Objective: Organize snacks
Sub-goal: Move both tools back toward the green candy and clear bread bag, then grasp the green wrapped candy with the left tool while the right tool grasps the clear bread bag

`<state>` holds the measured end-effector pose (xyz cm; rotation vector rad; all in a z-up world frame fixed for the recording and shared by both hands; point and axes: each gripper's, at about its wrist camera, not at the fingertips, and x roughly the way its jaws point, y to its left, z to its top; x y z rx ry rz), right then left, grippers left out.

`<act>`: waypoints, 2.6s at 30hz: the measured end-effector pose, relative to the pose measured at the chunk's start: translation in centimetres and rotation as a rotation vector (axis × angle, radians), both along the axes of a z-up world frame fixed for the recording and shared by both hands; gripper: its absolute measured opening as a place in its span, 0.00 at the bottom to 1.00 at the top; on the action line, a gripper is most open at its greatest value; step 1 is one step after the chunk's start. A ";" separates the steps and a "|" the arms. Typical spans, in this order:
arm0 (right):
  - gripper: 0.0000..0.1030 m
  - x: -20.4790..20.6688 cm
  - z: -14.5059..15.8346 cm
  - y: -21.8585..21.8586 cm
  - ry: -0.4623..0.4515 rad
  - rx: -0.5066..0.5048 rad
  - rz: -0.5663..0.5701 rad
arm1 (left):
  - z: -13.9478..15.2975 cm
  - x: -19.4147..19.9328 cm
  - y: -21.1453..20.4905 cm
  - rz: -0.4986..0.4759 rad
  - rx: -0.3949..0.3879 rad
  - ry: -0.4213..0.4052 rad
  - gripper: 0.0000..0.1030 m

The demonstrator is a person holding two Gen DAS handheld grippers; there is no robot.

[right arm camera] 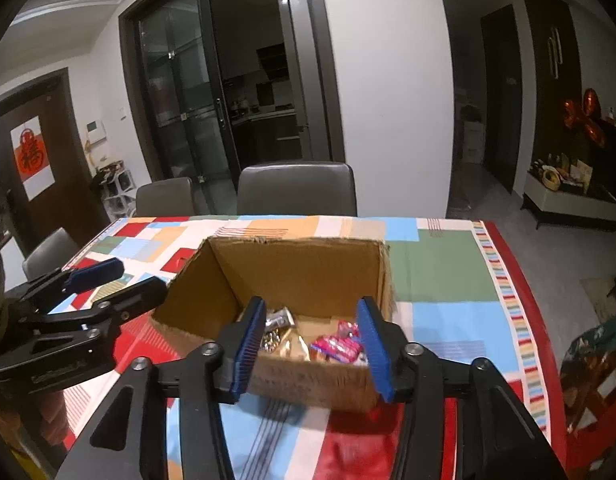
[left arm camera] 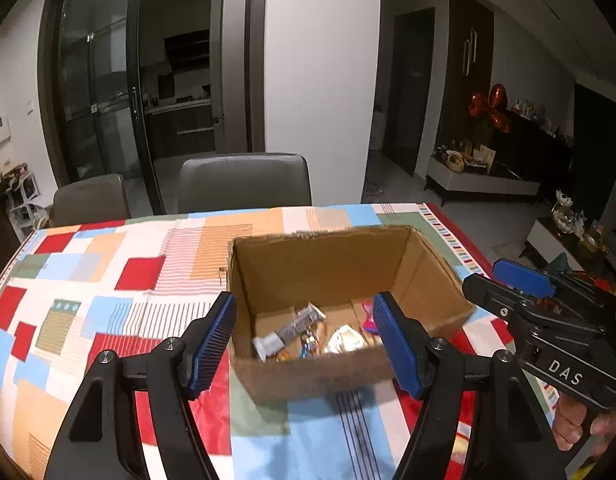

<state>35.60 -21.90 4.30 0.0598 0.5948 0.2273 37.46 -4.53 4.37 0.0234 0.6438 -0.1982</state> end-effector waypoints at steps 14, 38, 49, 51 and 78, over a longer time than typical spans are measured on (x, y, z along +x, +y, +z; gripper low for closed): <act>0.54 -6.3 -2.5 -1.7 0.046 0.013 -0.112 | -2.1 -6.3 0.5 0.040 -0.016 0.038 0.68; 0.63 -11.8 -13.8 -5.0 0.274 0.176 -0.354 | -12.1 -11.0 0.5 0.111 -0.061 0.199 0.67; 0.63 -11.9 -17.1 -5.5 0.328 0.187 -0.387 | -15.6 -10.7 0.0 0.111 -0.063 0.266 0.63; 0.63 -11.7 -17.6 -5.4 0.339 0.183 -0.385 | -16.1 -10.6 -0.1 0.110 -0.060 0.276 0.63; 0.44 -9.8 -18.3 -2.1 0.294 -0.065 -0.348 | -19.2 -8.9 -0.5 0.104 -0.051 0.309 0.23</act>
